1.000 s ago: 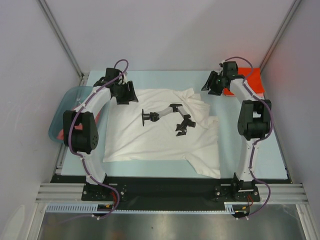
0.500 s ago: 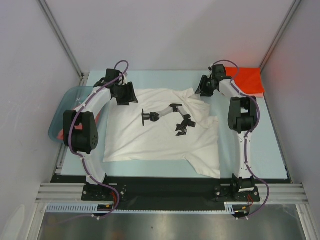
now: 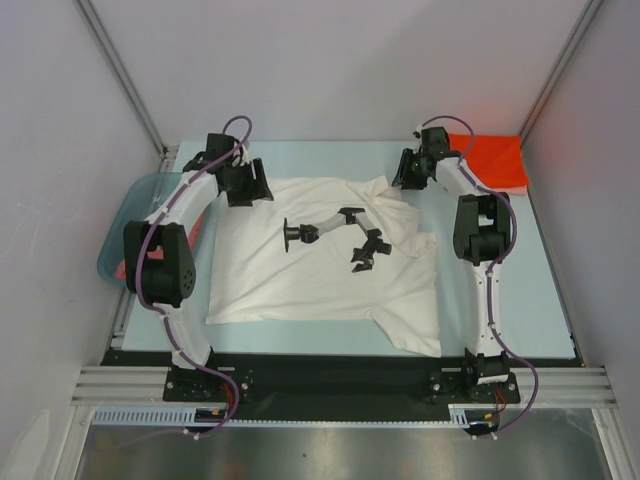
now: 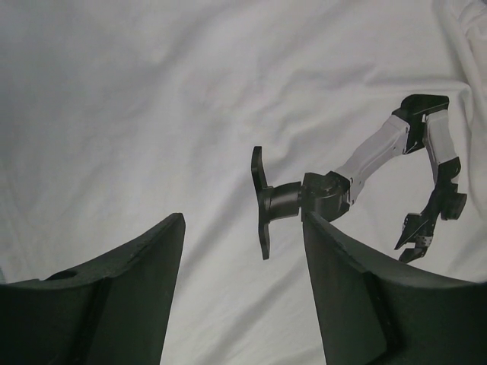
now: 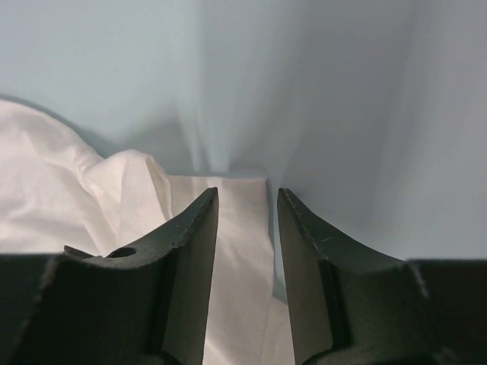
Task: Fold and stack the t-shirts
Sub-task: Fold the tshirt
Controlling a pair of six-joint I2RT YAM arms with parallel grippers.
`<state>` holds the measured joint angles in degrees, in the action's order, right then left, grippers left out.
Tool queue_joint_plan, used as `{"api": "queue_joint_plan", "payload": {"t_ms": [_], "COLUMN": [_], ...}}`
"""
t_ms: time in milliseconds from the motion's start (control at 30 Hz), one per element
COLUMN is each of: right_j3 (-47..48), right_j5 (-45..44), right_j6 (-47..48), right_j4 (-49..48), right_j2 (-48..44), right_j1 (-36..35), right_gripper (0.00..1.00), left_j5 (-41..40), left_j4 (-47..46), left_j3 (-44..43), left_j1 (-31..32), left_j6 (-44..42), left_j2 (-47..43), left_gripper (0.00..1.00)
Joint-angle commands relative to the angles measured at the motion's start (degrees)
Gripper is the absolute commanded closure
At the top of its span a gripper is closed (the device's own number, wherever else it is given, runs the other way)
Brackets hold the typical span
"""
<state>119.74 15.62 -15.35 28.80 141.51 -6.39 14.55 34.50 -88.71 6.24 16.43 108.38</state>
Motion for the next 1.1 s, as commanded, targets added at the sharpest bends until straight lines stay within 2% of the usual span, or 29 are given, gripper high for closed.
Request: {"api": "queue_joint_plan", "payload": {"t_ms": [0,267,433,600,700,833,933,1067], "right_j3": [1.7,2.5,4.4,6.2,7.0,5.5,2.6,1.0], "right_j5": [-1.6,-3.3,-3.7,-4.0,-3.3,-1.9,-1.9,-0.5], "right_j6": [2.1,2.3,2.0,1.6,0.4,-0.3,-0.4,-1.6], "right_j4": [1.3,2.0,3.1,3.8,3.9,3.8,3.0,2.0], "right_j2": [2.1,3.4,4.7,5.0,4.2,1.4,-1.3,-2.6], "right_j1": [-1.3,-1.5,-1.2,-0.7,-0.2,0.5,1.3,2.4], "right_gripper": [0.58,0.66,0.81,1.0,1.0,1.0,1.0,1.0], "left_j5": [0.0,0.0,-0.4,-2.7,-7.0,-18.0,-22.0,-28.2], "left_j4": [0.0,-0.4,-0.7,-0.3,0.2,-1.4,-0.9,-1.5], "left_j3": [-3.0,-2.3,-3.0,-7.8,-13.0,-17.9,-23.8,-29.7], "left_j1": [-0.9,-1.9,-2.7,-3.7,-3.7,-3.6,-3.6,-3.6], "left_j6": [-0.9,-1.0,-1.0,-2.9,-5.3,-7.7,-8.2,-8.1], "left_j2": [-0.1,-0.4,0.1,3.0,7.4,12.8,18.4,23.4], "left_gripper": [0.31,0.32,0.33,0.32,0.32,0.41,0.45,0.45]}}
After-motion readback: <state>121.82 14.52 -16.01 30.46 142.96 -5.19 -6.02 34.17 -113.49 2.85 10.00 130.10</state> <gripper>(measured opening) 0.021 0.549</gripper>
